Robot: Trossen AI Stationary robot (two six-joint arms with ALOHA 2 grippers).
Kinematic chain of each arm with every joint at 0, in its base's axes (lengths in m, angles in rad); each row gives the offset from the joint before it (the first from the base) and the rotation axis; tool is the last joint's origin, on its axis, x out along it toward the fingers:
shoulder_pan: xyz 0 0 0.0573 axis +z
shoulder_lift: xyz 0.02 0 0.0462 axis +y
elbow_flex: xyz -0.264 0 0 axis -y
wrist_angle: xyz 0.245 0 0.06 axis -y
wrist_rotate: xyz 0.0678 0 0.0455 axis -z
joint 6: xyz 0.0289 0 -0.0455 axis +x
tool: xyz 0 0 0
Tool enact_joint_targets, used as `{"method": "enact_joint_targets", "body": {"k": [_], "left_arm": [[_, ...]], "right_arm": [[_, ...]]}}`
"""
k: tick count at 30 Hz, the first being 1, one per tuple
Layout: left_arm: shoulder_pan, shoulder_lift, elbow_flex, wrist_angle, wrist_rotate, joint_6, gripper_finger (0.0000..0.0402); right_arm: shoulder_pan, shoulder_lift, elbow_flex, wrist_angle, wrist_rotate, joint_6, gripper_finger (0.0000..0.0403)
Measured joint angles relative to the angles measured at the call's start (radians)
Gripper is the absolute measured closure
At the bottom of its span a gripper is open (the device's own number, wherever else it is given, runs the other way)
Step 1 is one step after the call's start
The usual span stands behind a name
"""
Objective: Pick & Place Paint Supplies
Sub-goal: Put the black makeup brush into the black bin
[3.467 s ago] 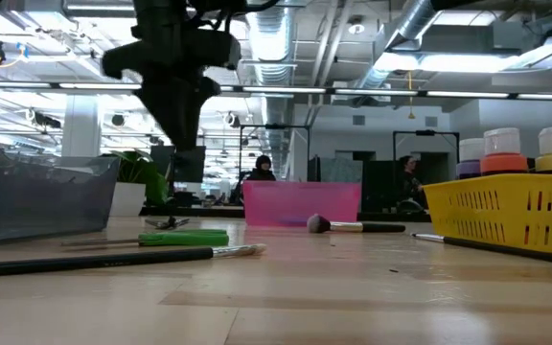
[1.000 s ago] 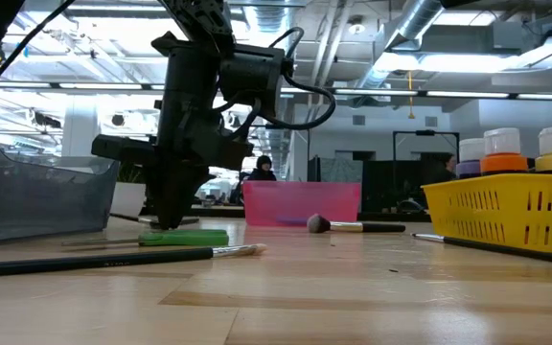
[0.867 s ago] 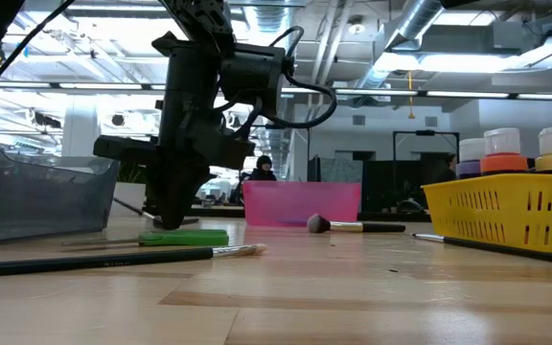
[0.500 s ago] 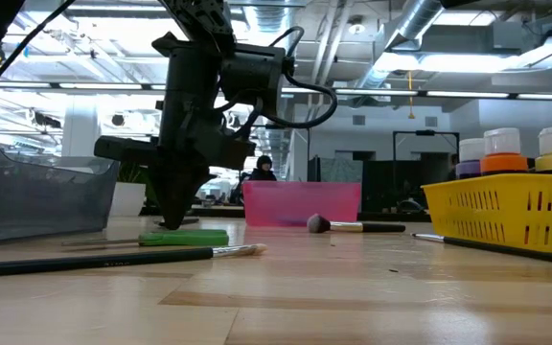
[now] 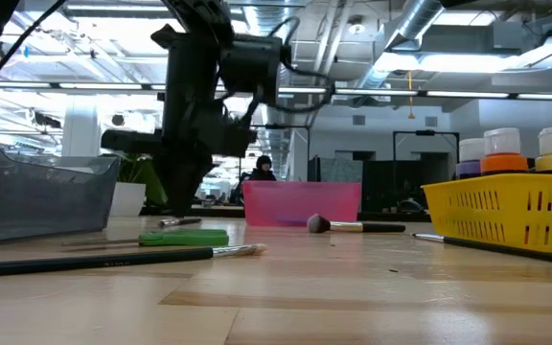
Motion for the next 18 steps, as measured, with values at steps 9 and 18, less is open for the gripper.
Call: {"method": "enact_joint_targets", "body": {"k": [9, 18], "left_arm": [[-0.004, -0.171, 0.001, -0.010, 0.010, -0.039, 0.0401], [-0.085, -0.366, 0.001, -0.048, 0.082, -0.214, 0.0401]], "right_arm": [[0.000, 0.000, 0.000, -0.001, 0.000, 0.001, 0.0346], [-0.002, 0.000, 0.000, -0.002, 0.001, 0.001, 0.0346]]}}
